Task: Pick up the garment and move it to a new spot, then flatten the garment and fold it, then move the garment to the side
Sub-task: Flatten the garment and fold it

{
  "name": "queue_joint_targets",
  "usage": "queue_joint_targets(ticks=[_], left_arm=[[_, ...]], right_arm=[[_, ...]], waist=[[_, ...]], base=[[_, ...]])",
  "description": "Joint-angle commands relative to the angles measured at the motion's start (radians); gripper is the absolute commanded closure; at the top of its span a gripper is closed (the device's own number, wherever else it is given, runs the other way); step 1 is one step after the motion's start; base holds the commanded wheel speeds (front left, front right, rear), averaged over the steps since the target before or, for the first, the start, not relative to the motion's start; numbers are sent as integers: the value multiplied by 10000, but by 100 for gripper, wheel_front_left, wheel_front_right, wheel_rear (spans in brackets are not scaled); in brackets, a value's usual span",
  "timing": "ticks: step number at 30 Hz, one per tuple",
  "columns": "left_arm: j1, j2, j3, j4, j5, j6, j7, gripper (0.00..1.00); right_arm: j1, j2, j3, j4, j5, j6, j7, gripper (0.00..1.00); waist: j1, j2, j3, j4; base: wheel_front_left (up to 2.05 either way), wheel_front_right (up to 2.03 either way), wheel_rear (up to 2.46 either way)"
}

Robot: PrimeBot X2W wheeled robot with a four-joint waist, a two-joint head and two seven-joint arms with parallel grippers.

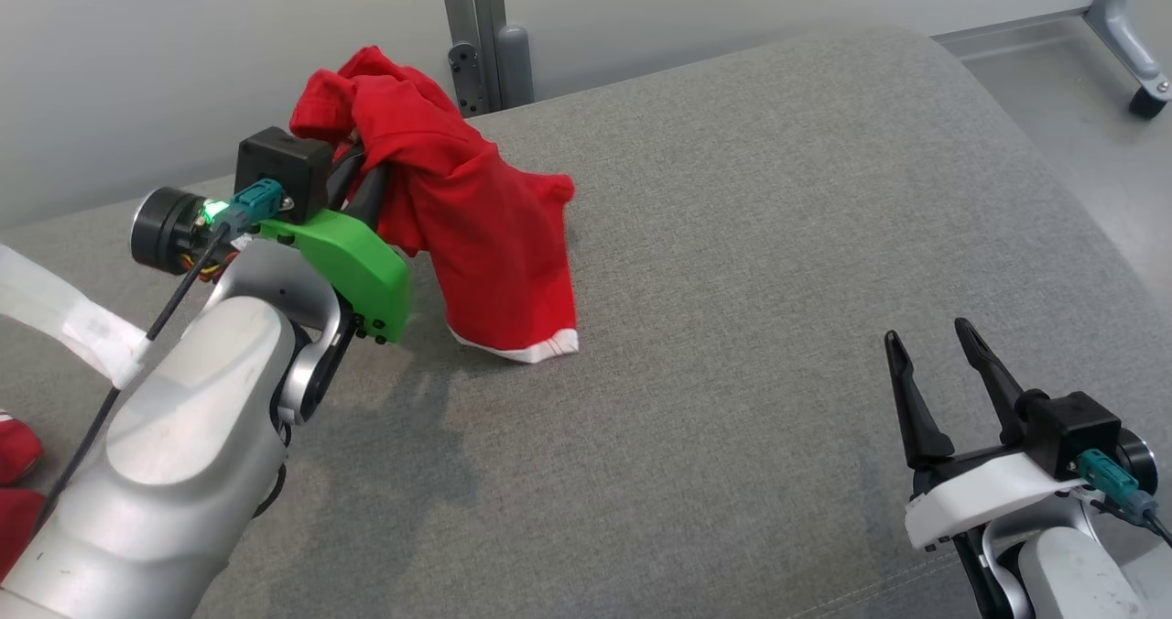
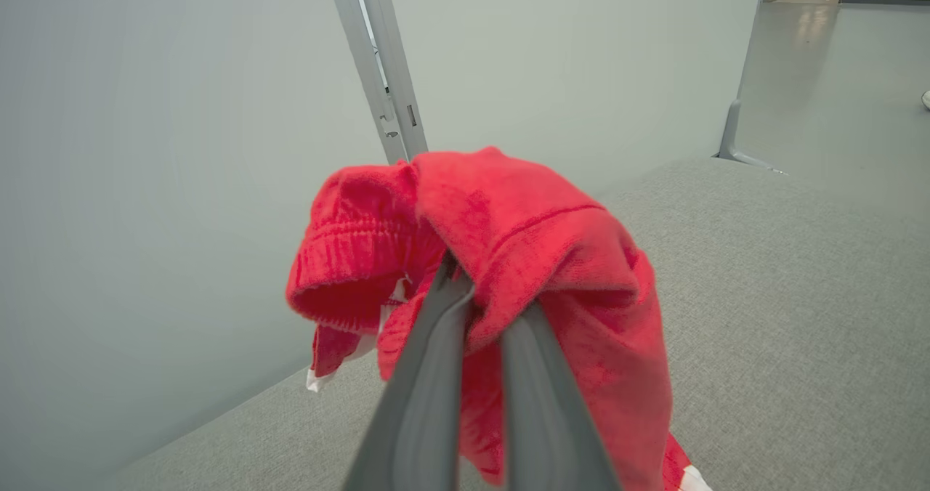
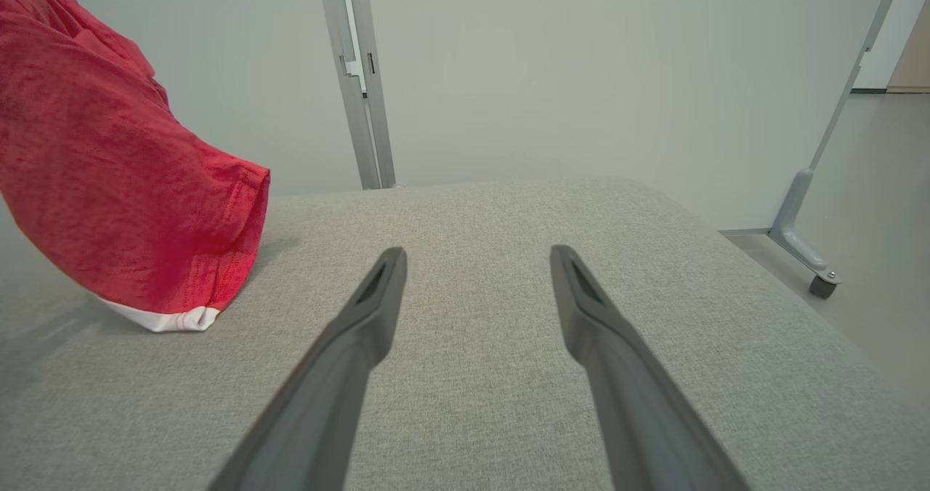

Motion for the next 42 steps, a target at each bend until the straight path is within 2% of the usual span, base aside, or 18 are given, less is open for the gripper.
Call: queue_joint_targets(ticks=[1, 4, 7, 15, 18, 20, 21, 25, 30, 36, 39, 42], left_arm=[[-276, 15, -125, 84, 284, 88, -84, 100], [-619, -85, -699, 453, 1009, -92, -256, 100], [-492, -456, -1426, 1048, 1566, -301, -524, 100], [657, -2369, -3028, 2665, 1992, -1011, -1774, 100], [833, -2848, -3512, 3103, 2257, -1155, -2246, 100], [977, -3072, -3770, 3209, 2351, -1233, -2467, 53], [1078, -3154, -3861, 3242, 2322, -1295, -2535, 0], [1315, -3295, -4089, 3016, 2174, -1481, -2682, 0], [1797, -3299, -3848, 2009, 1938, -1526, -2732, 0], [2273, -2581, -3001, 958, 1547, -1137, -2729, 0], [2166, -2244, -2582, 881, 1275, -950, -2541, 0], [1880, -2141, -2309, 914, 1017, -889, -2302, 0]], right_arm=[[-64, -60, 23, 11, 84, 1, -28, 0], [-111, -51, 68, -4, 97, 1, -28, 0], [-179, 12, 123, 12, 138, 1, -28, 0], [-131, 153, 56, 78, 187, 1, -28, 0], [-137, 216, -1, 35, 154, 1, -28, 0], [-140, 235, -52, 31, 132, 1, -28, 0], [-135, 245, -71, 39, 131, 1, -28, 0], [-81, 323, -142, 70, 84, 1, -28, 0], [62, 375, -250, 82, 97, 1, -28, 0], [195, 409, -384, 68, 92, 1, -28, 0], [185, 424, -367, 85, 73, 1, -28, 0], [83, 439, -300, 91, 72, 1, -28, 0]], waist=[[-1, 0, 11, -33], [-1, 0, 92, -99], [-1, 0, 240, -196], [-1, 0, 579, -304], [-1, 0, 693, -276], [-1, 0, 739, -242], [-1, 0, 747, -225], [-1, 0, 719, -161], [-1, 0, 593, -71], [-1, 0, 482, 91], [-1, 0, 449, 146], [-1, 0, 458, 147]], base=[[0, 0, 0], [0, 0, 0], [0, 0, 0], [0, 0, 0], [0, 0, 0], [0, 0, 0], [0, 0, 0], [0, 0, 0], [0, 0, 0], [0, 0, 0], [0, 0, 0], [0, 0, 0]])
